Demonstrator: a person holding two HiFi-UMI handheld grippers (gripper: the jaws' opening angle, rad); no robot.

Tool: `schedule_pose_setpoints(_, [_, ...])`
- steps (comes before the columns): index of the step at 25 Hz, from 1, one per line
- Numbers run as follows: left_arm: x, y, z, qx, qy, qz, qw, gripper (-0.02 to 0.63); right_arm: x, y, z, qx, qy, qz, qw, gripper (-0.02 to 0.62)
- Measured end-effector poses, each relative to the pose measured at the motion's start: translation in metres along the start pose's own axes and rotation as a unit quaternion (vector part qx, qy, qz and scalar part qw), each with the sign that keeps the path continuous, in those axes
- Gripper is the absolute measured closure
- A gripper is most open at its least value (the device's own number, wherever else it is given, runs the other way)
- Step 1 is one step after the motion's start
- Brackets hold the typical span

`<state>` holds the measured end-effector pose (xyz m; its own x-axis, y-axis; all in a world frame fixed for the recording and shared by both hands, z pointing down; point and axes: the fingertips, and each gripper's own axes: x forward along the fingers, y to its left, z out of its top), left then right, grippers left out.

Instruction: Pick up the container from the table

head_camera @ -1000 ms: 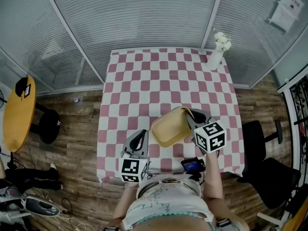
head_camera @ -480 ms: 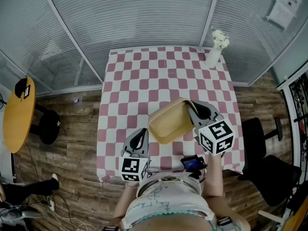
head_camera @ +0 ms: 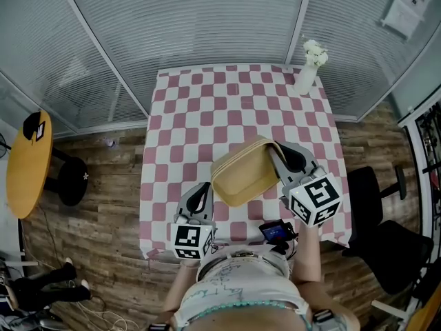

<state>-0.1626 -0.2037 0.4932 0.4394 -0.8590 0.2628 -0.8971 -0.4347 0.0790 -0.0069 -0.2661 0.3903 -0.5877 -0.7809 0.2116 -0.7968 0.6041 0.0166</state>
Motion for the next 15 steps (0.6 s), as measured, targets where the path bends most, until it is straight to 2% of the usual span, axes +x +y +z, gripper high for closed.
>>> schedule_pose_setpoints(15, [0.0, -0.002, -0.001, 0.002, 0.002, 0.002, 1.0, 0.589, -0.008, -0.01, -0.017, 0.021, 0.017, -0.011, 1.0, 0.583])
